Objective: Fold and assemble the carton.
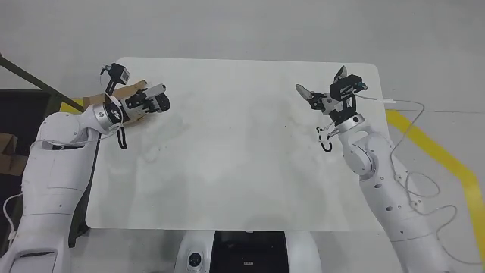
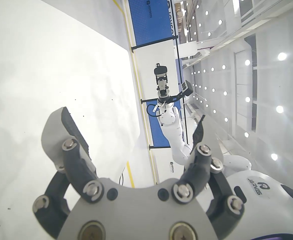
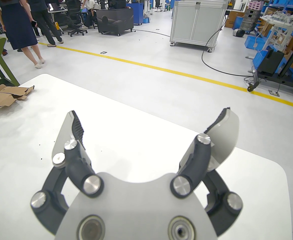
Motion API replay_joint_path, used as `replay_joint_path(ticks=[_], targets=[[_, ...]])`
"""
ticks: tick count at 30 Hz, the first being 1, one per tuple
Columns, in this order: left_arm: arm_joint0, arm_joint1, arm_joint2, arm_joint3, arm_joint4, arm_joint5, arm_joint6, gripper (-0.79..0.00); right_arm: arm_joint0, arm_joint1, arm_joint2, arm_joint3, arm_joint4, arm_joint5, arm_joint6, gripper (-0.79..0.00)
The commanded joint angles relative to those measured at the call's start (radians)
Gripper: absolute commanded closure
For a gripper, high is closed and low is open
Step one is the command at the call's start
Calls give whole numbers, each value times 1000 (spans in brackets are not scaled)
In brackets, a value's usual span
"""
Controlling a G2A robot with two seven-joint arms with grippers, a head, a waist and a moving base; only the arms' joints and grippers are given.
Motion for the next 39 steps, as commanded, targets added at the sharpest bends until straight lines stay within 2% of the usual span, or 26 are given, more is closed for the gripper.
replay_joint_path(ticks=[1,4,6,9,21,24,31,39], targets=[[2,-1,0,2,-6,6,8,-785,0,0,0,0,0,0,0,-785],[8,-4,-3,10,-75,50,39,-785,0,0,0,0,0,0,0,-785],[4,-8,-13,39,-198,97,8,-785,0,0,0,0,0,0,0,-785],[-5,-6,-42,88,-278,103,-24,-785,0,0,0,0,0,0,0,-785],[2,8,-197,243,-404,7,21,-785,0,0,0,0,0,0,0,-785],[8,15,-242,278,-364,-46,87,-785,0,0,0,0,0,0,0,-785],[8,24,-328,377,-406,-68,176,-785,0,0,0,0,0,0,0,-785],[-59,37,-353,561,-350,-85,251,-785,0,0,0,0,0,0,0,-785]])
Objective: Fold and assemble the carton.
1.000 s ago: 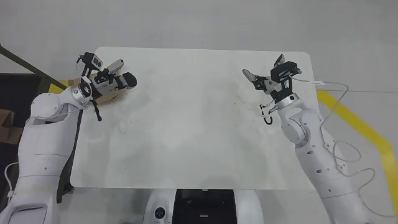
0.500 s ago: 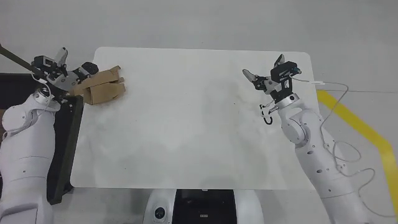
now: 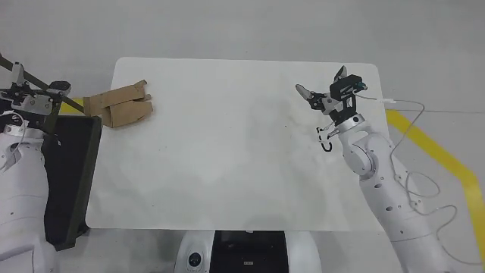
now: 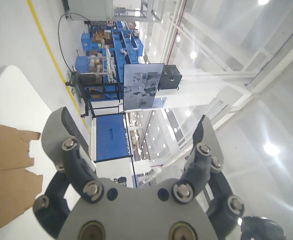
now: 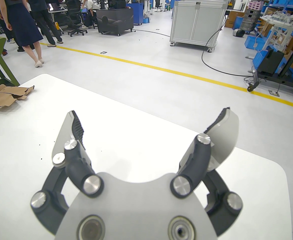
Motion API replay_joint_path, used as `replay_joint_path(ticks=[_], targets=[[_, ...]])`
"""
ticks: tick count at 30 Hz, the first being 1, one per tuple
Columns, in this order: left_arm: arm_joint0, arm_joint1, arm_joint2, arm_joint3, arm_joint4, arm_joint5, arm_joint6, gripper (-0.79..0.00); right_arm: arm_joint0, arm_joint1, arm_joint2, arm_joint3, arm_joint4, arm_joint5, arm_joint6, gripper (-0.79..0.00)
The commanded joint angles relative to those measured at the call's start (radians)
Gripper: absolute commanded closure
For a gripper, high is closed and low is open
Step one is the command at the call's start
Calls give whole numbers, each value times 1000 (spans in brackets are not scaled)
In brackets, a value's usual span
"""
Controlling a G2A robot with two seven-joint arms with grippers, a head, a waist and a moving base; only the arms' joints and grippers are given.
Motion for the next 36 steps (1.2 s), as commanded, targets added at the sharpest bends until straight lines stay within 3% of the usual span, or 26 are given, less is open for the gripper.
replay_joint_path(ticks=[1,11,17,32,34,36], targets=[[-23,5,3,55,45,-11,32,-785,0,0,0,0,0,0,0,-785],[-126,24,54,302,294,-83,191,-785,0,0,0,0,0,0,0,-785],[-179,19,109,415,411,-130,253,-785,0,0,0,0,0,0,0,-785],[-269,-15,223,510,560,-128,223,-785,0,0,0,0,0,0,0,-785],[-278,-17,233,514,575,-127,219,-671,0,0,0,0,0,0,0,-785],[-285,-18,243,519,593,-125,223,-480,0,0,0,0,0,0,0,-785]])
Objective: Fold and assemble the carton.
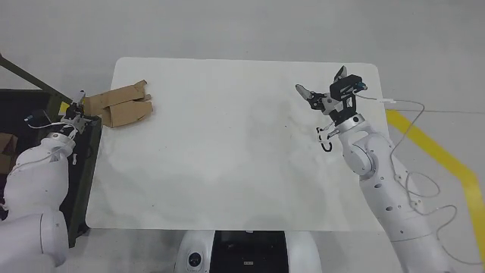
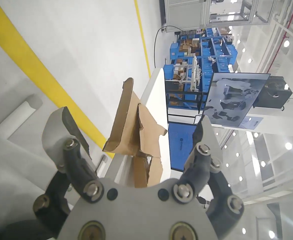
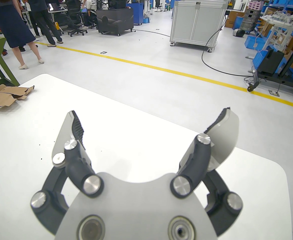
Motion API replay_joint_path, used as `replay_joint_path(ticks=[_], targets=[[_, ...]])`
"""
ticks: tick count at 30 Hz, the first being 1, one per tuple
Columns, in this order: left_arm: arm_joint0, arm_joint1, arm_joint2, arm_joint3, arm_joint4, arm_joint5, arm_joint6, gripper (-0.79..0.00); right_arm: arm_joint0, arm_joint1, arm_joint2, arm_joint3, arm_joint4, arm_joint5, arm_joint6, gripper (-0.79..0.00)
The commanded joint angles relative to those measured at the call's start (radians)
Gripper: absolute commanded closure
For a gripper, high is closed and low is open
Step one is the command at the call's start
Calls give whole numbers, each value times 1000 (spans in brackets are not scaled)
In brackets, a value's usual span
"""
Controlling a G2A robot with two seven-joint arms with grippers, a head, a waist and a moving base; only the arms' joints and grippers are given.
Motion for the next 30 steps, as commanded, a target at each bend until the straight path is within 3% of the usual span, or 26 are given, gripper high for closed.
replay_joint_path(ticks=[1,5,6,7,17,25,30], targets=[[-7,-1,7,5,11,2,6,-443,0,0,0,0,0,0,0,-785],[-18,-4,16,17,23,3,13,-231,0,0,0,0,0,0,0,-785],[-20,-4,16,20,23,3,15,-65,0,0,0,0,0,0,0,-785],[-22,-5,17,22,22,1,15,0,0,0,0,0,0,0,0,-785],[-33,8,-6,26,-22,-15,-22,0,0,0,0,0,0,0,0,-785],[-47,22,-81,-28,-203,-58,-177,0,0,0,0,0,0,0,0,-785],[-51,12,-85,-105,-278,-76,-288,0,0,0,0,0,0,0,0,-785]])
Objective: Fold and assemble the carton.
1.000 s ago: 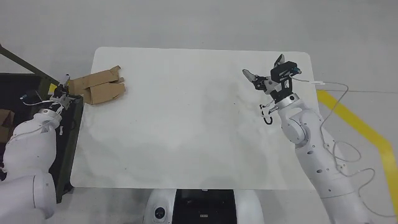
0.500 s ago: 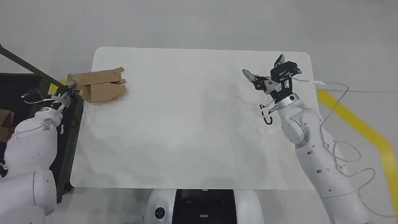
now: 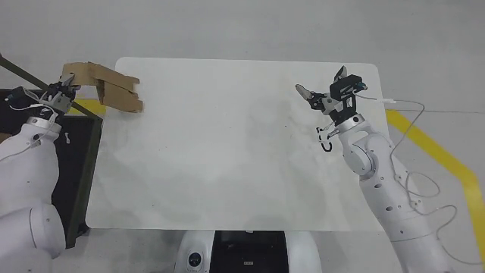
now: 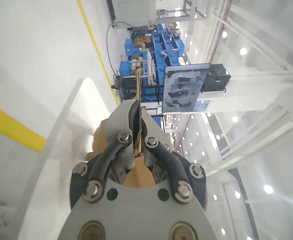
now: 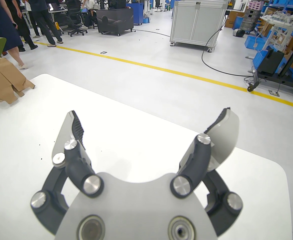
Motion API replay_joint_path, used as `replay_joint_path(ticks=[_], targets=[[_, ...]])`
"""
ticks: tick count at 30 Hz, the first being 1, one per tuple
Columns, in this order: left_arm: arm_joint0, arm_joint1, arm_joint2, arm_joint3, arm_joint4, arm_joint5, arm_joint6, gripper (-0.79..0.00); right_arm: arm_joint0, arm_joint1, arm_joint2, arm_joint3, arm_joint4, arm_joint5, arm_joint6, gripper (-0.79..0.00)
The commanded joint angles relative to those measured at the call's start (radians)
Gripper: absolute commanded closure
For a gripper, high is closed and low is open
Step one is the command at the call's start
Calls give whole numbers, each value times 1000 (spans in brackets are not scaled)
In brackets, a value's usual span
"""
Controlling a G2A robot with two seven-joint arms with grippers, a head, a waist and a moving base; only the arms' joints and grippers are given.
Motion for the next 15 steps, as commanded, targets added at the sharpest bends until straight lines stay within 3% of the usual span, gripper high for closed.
replay_joint_path(ticks=[1,7,15], targets=[[-2,-8,5,-30,-31,6,-35,0,0,0,0,0,0,0,0,-785],[14,-36,21,-163,-165,43,-153,0,0,0,0,0,0,0,0,-785],[91,-60,85,-438,-229,115,-211,0,0,0,0,0,0,0,0,-785]])
